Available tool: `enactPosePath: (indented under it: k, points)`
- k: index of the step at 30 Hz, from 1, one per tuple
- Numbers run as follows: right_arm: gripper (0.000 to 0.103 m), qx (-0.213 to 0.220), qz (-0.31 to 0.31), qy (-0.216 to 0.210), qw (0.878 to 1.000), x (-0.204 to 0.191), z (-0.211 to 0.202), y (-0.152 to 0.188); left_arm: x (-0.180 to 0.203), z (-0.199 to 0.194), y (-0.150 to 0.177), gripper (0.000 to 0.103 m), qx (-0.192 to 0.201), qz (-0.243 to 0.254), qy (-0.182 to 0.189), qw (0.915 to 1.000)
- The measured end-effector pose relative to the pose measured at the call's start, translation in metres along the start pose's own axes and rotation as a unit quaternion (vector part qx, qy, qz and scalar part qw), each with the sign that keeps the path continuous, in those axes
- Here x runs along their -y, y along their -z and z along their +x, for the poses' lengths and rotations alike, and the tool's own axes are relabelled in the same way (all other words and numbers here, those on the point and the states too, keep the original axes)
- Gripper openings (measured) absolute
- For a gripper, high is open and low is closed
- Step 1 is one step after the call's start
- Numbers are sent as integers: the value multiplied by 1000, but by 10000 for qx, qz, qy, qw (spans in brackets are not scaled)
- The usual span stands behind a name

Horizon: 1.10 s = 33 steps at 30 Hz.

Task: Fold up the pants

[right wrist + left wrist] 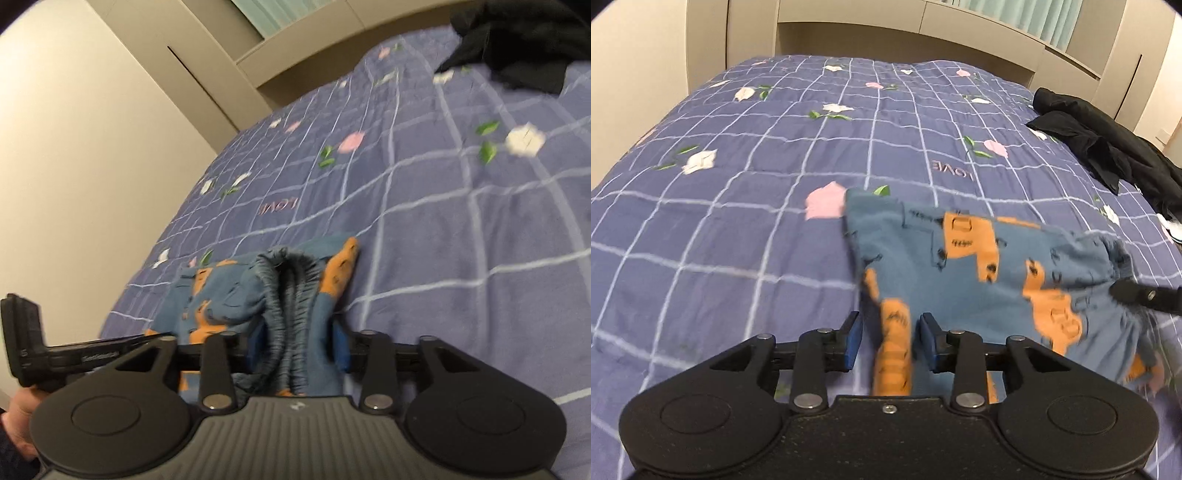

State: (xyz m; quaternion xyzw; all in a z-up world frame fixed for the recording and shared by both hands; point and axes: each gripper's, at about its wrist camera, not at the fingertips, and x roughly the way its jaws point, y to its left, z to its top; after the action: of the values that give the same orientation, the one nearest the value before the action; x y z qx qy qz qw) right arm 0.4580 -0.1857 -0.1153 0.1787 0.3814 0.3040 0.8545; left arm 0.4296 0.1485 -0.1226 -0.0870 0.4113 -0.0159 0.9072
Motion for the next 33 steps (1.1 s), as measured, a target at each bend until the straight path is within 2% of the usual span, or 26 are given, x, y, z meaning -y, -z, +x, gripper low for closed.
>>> enactPosePath:
  k: [2,4,5,6,8,10,11,13,15,22,28,33]
  points:
    - [67,167,-53,299,9994,-1,-18,5,-2,-18,9,52,35,-3,-110,9999]
    - [82,349,101,357,9987,-4,-41,13,0,-44,23,65,100,1,-118,9999]
    - [84,418,83,344,9985,-10,-54,19,3,-59,30,77,141,-14,-126,9998]
    - [87,490,24,328,9983,-18,-69,25,5,-76,38,84,225,-70,-159,9996]
    - [93,625,-113,321,9975,-39,-97,34,9,-110,53,89,382,-177,-195,9989]
    - [102,711,-227,362,9966,-61,-124,45,13,-142,68,100,522,-383,-166,9978]
    - [103,735,-281,390,9961,-72,-138,53,16,-159,77,102,588,-481,-143,9970]
    - [103,747,-319,317,9962,-93,-160,63,23,-187,93,102,612,-581,-87,9964]
    - [103,689,-295,260,9968,-111,-182,78,35,-212,111,102,602,-465,-116,9970]
    - [103,669,-822,488,9932,-162,-250,134,69,-291,170,102,701,-218,-195,9971]
    - [103,698,-1029,768,9893,-185,-304,186,95,-338,203,102,846,-39,-77,9964]
    - [103,773,-1167,1073,9843,-198,-333,210,109,-359,218,102,978,25,-126,9951]
